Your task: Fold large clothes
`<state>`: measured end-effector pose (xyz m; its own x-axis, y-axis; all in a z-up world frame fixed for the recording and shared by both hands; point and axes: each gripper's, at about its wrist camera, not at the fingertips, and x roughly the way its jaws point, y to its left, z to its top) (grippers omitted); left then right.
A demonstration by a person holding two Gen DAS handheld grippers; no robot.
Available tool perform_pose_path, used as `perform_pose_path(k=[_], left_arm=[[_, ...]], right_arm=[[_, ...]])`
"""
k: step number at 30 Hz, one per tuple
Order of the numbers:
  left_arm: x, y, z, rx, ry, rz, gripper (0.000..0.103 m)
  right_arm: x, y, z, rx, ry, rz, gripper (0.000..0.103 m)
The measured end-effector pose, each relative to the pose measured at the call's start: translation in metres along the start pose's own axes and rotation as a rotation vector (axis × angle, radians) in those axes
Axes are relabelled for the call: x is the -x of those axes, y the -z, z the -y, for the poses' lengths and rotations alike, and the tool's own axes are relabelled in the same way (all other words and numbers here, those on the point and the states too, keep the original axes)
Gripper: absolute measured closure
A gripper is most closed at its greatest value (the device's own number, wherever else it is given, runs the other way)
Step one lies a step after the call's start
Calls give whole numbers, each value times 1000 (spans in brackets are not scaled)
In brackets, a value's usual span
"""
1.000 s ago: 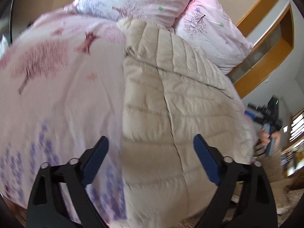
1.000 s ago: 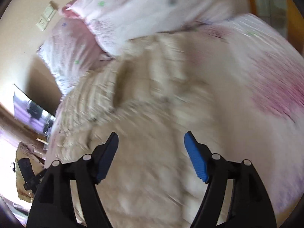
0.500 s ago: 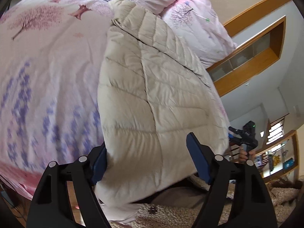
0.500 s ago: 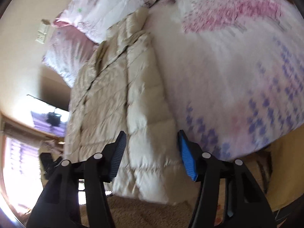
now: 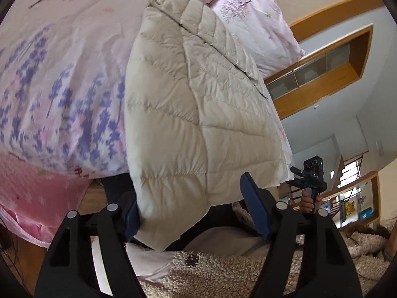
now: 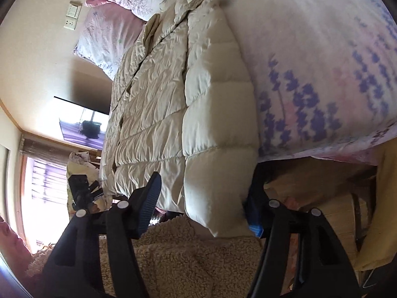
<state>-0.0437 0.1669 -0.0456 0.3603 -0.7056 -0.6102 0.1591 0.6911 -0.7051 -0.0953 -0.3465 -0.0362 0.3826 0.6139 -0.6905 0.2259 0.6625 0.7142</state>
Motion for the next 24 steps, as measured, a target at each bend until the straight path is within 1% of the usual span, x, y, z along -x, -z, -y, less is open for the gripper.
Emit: perform_pose_path(k=[1, 2, 3, 5, 6, 8, 11, 13, 14, 16, 17, 18, 19, 21, 24], left_arm=[[0, 1, -2, 8, 5, 5, 36], [-1, 1, -4, 16, 7, 7, 42], [-1, 3, -7, 23, 9, 9, 47], [-2, 5, -13, 45, 4, 8, 67], [-2, 5, -15, 53, 0, 7, 75], [-1, 5, -18, 61, 0, 12, 85], [5, 6, -10, 24, -17, 31, 92], [10, 4, -4, -4, -32, 51, 95], [15, 1, 0, -21, -42, 73, 96], [25, -3, 4, -37, -49, 107, 97], [32, -6, 7, -47, -48, 136, 98], [40, -11, 9, -56, -46, 169, 98], [47, -16, 13, -65, -48, 197, 98], [56, -28, 19, -79, -52, 242, 98], [61, -50, 28, -94, -66, 279, 98]], right_arm=[[-2, 0, 0, 1, -5, -5, 42], [-3, 1, -1, 7, -7, -7, 53], [-4, 2, -2, 15, -2, -7, 70], [-3, 4, -3, 24, -5, 0, 78], [-1, 5, -5, 36, -10, 10, 81], [3, 6, -10, 58, -11, 23, 85], [10, 6, -21, 90, -4, 41, 87], [15, 5, -31, 120, 1, 67, 89], [18, 4, -37, 139, -1, 85, 90], [27, 3, -51, 189, -8, 145, 90], [31, 3, -59, 214, -7, 179, 91], [38, 3, -72, 259, 0, 237, 91], [41, 2, -80, 281, 13, 270, 91], [50, 0, -102, 352, 57, 362, 91], [56, -5, -132, 437, 132, 478, 91]])
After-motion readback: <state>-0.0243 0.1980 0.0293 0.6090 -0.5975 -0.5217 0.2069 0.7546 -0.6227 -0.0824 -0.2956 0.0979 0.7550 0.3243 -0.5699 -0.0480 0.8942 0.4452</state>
